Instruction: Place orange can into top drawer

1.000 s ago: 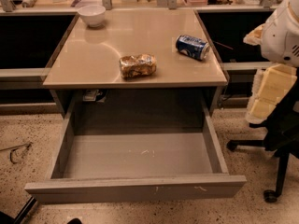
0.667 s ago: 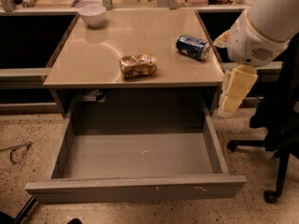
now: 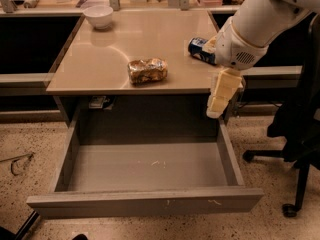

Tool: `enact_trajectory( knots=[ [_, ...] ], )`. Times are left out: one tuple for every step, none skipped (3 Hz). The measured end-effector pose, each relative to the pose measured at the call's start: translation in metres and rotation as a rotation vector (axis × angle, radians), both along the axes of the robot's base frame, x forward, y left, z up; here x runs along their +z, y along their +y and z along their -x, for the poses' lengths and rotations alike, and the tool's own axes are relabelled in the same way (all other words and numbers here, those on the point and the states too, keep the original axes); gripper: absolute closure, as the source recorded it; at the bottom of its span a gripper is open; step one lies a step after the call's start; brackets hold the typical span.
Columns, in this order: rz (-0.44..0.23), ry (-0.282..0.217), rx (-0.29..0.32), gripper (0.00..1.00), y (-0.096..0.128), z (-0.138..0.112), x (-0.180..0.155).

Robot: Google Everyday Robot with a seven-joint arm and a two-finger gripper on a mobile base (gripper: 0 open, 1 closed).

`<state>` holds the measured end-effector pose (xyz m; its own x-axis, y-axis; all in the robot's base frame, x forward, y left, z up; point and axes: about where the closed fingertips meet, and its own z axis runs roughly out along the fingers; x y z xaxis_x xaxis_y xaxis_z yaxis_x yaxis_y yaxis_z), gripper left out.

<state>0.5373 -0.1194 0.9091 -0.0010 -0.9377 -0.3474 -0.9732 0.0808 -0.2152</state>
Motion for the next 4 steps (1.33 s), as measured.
enact_trajectory(
  knots=[
    [0.041,-0.088,0.051,0.0,0.023,-0.029,-0.001],
    [0.061,-0.242,0.123,0.0,0.061,-0.077,-0.001],
    [0.042,-0.336,0.175,0.0,0.093,-0.118,-0.002],
    [0.015,-0.353,0.229,0.0,0.12,-0.154,-0.007]
  ],
)
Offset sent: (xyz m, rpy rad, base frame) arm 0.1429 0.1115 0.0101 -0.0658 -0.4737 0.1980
